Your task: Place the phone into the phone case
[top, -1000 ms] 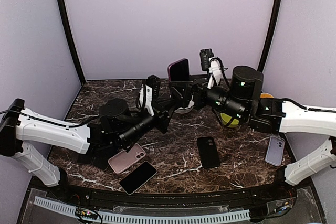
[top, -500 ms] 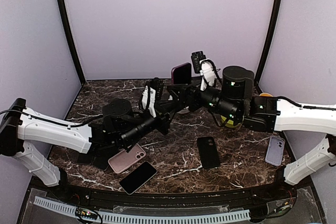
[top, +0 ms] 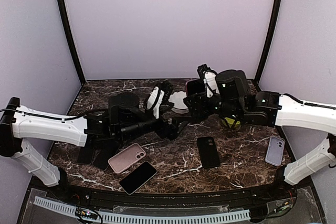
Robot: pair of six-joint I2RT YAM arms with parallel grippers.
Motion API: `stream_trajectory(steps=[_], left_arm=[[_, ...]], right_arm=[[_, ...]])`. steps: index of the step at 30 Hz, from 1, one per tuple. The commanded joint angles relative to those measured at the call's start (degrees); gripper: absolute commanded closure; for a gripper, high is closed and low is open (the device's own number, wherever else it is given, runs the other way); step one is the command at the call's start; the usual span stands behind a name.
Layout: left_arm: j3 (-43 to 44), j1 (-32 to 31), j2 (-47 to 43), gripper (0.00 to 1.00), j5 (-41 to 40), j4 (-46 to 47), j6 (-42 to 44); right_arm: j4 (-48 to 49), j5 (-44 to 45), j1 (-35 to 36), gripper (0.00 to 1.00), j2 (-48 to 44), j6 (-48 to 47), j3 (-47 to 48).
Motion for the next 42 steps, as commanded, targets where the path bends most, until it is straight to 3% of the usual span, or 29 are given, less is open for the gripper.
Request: stream_trajectory(steps=[1,6,11,18,21,24,28,36,42], left_arm=[[5.8,4.7,-3.3,0.09,7.1,-19.6,-1.5],[11.0,10.6,-2.2,0.07,11.6,-26.1,-3.4],[15.1,14.3,0.9,0.02,16.0,-31.1,-1.3],[12.8,21.4,4.6,0.01,17.0,-29.3,-3.3],[11.1,23.0,4.1,0.01,17.8,-29.2,-2.6],[10.2,23.5,2.2,0.01,17.7,-27.5,-0.6],[9.1,23.4,-0.4,0.01,18.0,-26.3,4.8],[8.9,23.5,-1.7,0.01,20.2,-28.2,9.2],[6.1,24.9,-0.2,0.01,19.6,-23.2,7.8]], right_arm=[[-14.5,2.8,-1.5,0.82,-2.9,9.6,-0.1],[-20.1,2.9,-1.4,0.85,-5.8,19.1,-6.5],[-18.5,2.4,-1.4,0.89,-6.8,23.7,-12.1],[-16.1,-1.7,-1.4,0.91,-2.4,25.0,-13.2],[-12.1,-13.0,-1.8,0.98,-2.7,21.1,-12.7],[-3.8,-27.8,-2.0,1.0,-7.0,13.3,-13.9],[-1.8,-39.1,-3.1,0.98,-13.1,4.9,-12.7],[-7.7,-43.4,-9.2,1.0,-15.5,-0.4,-8.7],[-11.6,-34.7,-11.7,1.0,-8.4,2.8,-5.2]])
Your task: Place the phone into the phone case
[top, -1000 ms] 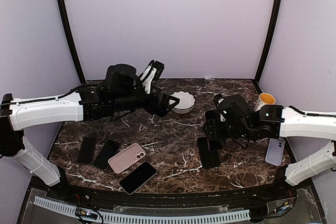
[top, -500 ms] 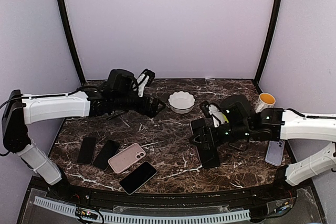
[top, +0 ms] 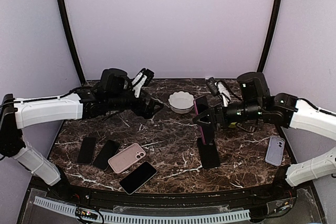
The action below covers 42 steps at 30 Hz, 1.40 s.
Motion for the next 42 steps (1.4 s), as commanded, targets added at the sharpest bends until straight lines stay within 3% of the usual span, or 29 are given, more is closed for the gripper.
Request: stream_trajectory(steps=[1,5,12,19,34,42], left_arm=[[-1.4,1.6,0.9,0.01,1.8,3.3,-1.7],[-1.7,3.3,0.4,0.01,2.9,4.0,-5.6],[-3.2,3.4,-0.7,0.01,1.9,3.8,-4.3],[-2.4,3.7,0.9,0.01,2.9,1.9,-4.7],[-5.2,3.7,-3.1,0.01,3.9,4.8,-4.0],[-5.3,3.7,-3.6,0.01,4.4,4.8,-4.4]], right_arm=[[-1.2,5.8,-1.0,1.0,4.9,2.2,3.5],[-4.2,12.6,-0.9,1.0,7.4,7.7,3.5],[3.6,26.4,-0.7,1.0,5.7,20.1,-5.9],[-3.8,40.4,4.1,1.0,14.2,21.4,-0.9],[-3.7,41.3,8.4,1.0,24.9,21.9,1.7],[-3.3,41.4,9.8,1.0,24.6,23.2,-0.5]])
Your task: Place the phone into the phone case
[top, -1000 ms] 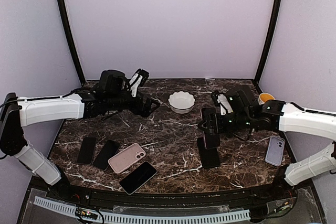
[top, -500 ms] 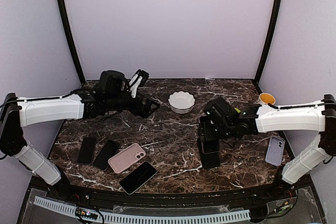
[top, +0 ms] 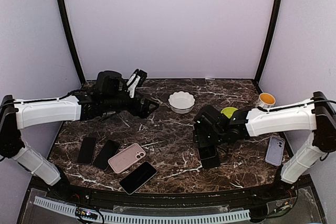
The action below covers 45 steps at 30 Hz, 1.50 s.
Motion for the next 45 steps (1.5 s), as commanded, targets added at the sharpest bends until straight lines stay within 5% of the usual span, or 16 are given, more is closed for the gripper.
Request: stream_trajectory(steps=[1,41,45], left_arm=[[-0.7,0.3,-2.9,0.01,1.1,1.2,-0.3],[-1.0,0.3,-1.9,0.01,1.3,1.3,-0.1],[-1.1,0.3,-2.4,0.01,1.8,1.5,-0.1]], right_arm=[[1.7,2.3,0.8,1.0,-1.3,1.6,-0.5],[3.4,-4.0,0.8,1.0,4.3,1.6,-3.1],[0.8,-3.9,0.6,0.91,5.5,2.2,-1.7]])
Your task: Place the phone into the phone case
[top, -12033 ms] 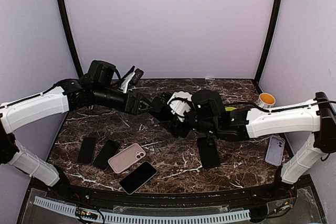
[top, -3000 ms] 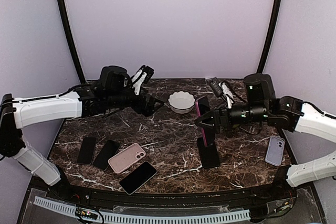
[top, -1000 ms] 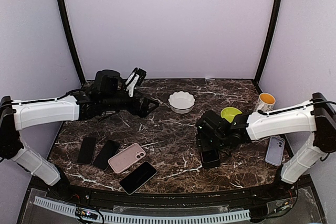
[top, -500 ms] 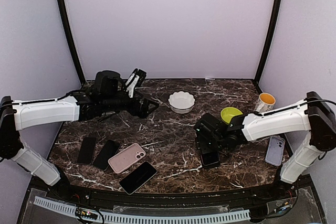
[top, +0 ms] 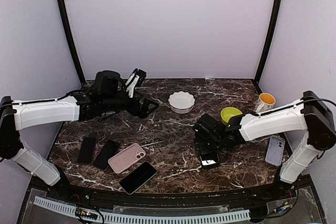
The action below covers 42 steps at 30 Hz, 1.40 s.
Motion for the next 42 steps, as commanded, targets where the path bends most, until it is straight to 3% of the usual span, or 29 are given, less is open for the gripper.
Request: stream_trajectory(steps=[1,6,14,29,42], left_arm=[[-0.5,0.3,-1.3,0.01,0.5,1.1,0.5],[-0.6,0.3,-1.3,0.01,0.6,1.0,0.5],[-0.4,0.3,-1.4,0.01,0.9,0.8,0.6],[-0.4,0.3,-2.1,0.01,0.8,0.7,1.4],[-0.5,0.3,-1.6,0.01,1.5,0.6,1.9]], right_arm=[[-1.1,-2.3,0.2,0.86,1.5,2.2,1.6],[-0.5,-2.7,-0.5,0.57,1.1,2.9,0.8],[-1.4,-0.5,-0.8,0.35,1.9,3.3,1.2],[-1.6,0.9,-1.0,0.14,2.5,2.1,1.2],[-6.5,0.1,-1.1,0.15,-1.9,0.3,5.4]])
